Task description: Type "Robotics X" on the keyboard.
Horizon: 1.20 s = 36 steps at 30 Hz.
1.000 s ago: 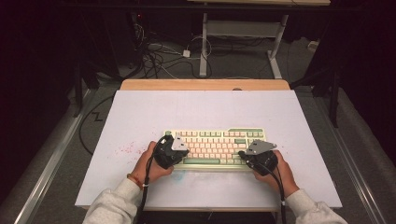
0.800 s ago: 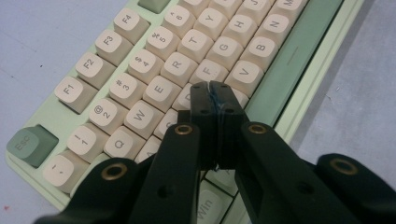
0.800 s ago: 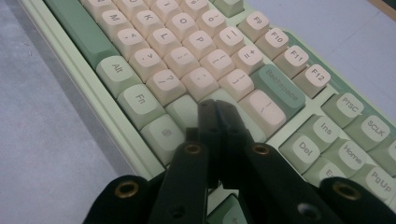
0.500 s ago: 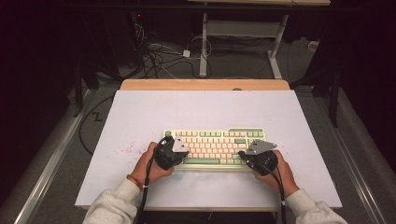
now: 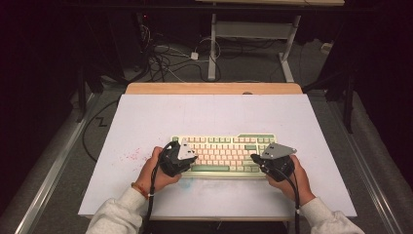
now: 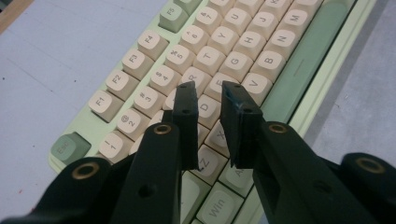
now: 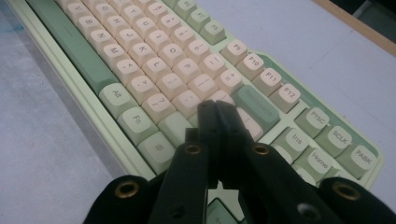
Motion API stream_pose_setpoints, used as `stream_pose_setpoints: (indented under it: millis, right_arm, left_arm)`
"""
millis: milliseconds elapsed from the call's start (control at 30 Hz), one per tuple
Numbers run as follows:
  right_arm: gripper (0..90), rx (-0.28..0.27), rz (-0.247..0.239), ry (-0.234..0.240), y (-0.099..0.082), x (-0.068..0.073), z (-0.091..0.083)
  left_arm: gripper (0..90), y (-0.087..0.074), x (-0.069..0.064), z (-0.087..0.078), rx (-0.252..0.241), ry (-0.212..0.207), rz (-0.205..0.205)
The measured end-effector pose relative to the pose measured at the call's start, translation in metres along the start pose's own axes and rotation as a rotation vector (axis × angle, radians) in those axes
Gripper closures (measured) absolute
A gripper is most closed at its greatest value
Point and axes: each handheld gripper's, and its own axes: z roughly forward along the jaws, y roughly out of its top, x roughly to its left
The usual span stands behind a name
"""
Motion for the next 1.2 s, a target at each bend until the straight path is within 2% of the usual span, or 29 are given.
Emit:
stream_pose_setpoints:
  millis: [233,500,600,733,833,867,967,1100,1200]
  right_arm:
    - [88.6,-0.025,0.006,-0.005,0.002,-0.001,-0.004]
    - [82.8,-0.044,0.009,-0.013,0.002,-0.001,-0.008]
    - [76.4,-0.053,0.010,-0.015,0.002,-0.001,-0.009]
    - [62.6,-0.068,0.015,-0.028,0.003,0.000,-0.010]
    - [49.0,-0.087,0.020,-0.034,0.002,0.000,-0.010]
    - [44.7,-0.091,0.018,-0.040,0.002,0.001,-0.010]
    - [32.2,-0.106,0.029,-0.054,0.002,0.001,-0.010]
    - [22.4,-0.108,0.039,-0.080,0.003,0.003,-0.010]
    - [20.7,-0.114,0.038,-0.088,0.005,0.004,-0.011]
  left_arm:
    - [50.6,-0.001,0.000,-0.002,-0.037,0.056,-0.015]
    - [36.1,-0.001,-0.003,-0.005,-0.072,0.083,-0.016]
    - [31.5,-0.001,-0.004,-0.006,-0.083,0.085,-0.013]
    - [24.6,-0.001,-0.005,-0.006,-0.094,0.094,-0.020]
    - [19.7,-0.001,-0.005,-0.007,-0.110,0.095,-0.030]
    - [18.6,-0.001,-0.005,-0.008,-0.116,0.109,-0.020]
    - [17.7,-0.001,-0.006,-0.010,-0.127,0.111,-0.029]
    - [17.0,-0.001,-0.009,-0.011,-0.137,0.136,-0.014]
    - [17.0,0.000,-0.011,-0.014,-0.149,0.149,-0.008]
